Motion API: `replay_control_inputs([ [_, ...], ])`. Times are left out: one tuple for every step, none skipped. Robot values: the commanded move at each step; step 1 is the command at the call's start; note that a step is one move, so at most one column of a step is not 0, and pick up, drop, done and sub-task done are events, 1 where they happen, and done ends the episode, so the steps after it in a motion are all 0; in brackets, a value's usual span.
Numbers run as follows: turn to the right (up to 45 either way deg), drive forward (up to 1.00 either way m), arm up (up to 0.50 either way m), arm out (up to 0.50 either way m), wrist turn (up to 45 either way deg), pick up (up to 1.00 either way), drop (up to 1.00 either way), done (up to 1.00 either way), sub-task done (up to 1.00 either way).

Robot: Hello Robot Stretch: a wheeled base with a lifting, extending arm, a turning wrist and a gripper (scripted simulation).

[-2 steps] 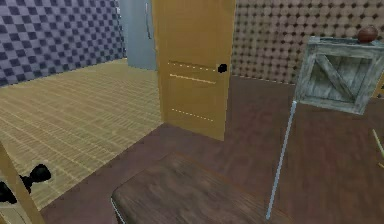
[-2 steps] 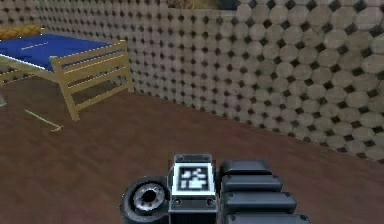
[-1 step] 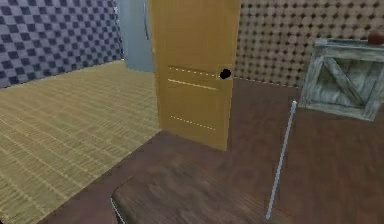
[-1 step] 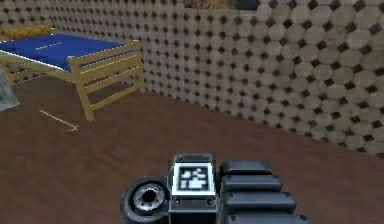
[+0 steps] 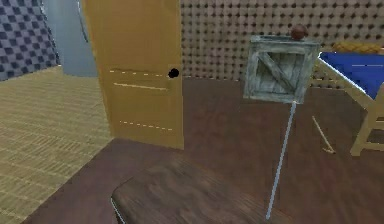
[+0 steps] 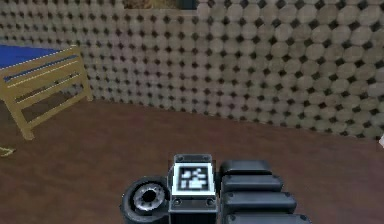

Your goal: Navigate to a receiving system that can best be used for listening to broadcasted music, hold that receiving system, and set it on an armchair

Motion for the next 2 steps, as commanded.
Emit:
replay_control_inputs([
  [0.0, 0.40, 0.00, 0.00, 0.0, 0.00, 0.00, 0.00, 0.00],
  [-45.0, 0.00, 0.00, 0.00, 0.0, 0.00, 0.00, 0.00, 0.00],
])
